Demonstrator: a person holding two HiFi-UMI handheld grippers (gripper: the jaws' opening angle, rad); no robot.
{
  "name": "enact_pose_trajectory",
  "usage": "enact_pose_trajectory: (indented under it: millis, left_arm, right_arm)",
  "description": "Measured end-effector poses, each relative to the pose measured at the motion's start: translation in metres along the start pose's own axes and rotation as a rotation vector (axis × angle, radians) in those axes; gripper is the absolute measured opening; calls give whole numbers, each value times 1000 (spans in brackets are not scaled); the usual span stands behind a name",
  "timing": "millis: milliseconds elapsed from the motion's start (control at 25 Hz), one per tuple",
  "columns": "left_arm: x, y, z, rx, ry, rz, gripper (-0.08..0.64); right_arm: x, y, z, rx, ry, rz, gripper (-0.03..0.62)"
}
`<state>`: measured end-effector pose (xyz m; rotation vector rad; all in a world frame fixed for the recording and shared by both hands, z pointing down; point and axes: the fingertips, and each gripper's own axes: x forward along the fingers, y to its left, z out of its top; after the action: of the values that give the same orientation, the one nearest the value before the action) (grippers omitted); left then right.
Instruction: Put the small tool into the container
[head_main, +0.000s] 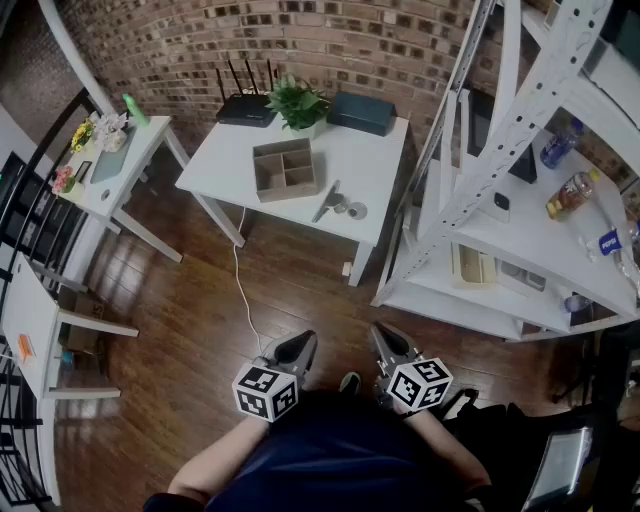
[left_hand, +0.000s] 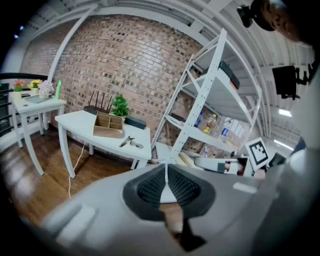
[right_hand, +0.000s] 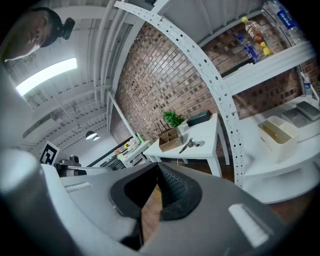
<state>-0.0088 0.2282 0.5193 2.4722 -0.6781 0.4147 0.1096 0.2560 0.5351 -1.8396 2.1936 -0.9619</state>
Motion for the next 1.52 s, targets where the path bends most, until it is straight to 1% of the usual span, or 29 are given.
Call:
enact_pose_trajectory:
  millis: [160, 320, 400, 560, 720, 880, 1000, 1120, 1360, 1440, 1520]
  left_arm:
    - [11, -9, 0, 1, 5, 10, 15]
    - [14, 1, 4, -16, -1, 48, 15]
    - [17, 9, 7, -23, 3, 49, 15]
    - [31, 32, 19, -30, 9, 17, 15]
    - [34, 78, 47, -53, -3, -14, 15]
    - [60, 119, 83, -29, -6, -96, 15]
    - [77, 141, 99, -16, 17, -146, 15]
    - [98, 140, 110, 16, 57, -226, 15]
    - [131, 122, 124, 97, 115, -425, 15]
    - [131, 117, 124, 107, 129, -462, 15]
    - [125, 115, 124, 106, 136, -473, 15]
  right_arm:
    - [0, -15, 6, 6, 6, 13, 11]
    - [10, -23, 5, 17, 29, 22, 11]
    - [20, -23, 5, 18, 38, 22, 11]
    - [48, -28, 13, 10, 42, -5, 11]
    - [87, -20, 22, 12, 42, -62, 11]
    - [131, -22, 47, 9, 21, -141, 11]
    - [156, -17, 65, 13, -9, -177, 11]
    - [159, -21, 74, 24, -39, -233, 11]
    - [133, -38, 85, 60, -143, -423, 11]
    - [125, -39, 86, 70, -160, -458, 11]
    - [120, -37, 89, 80, -164, -473, 11]
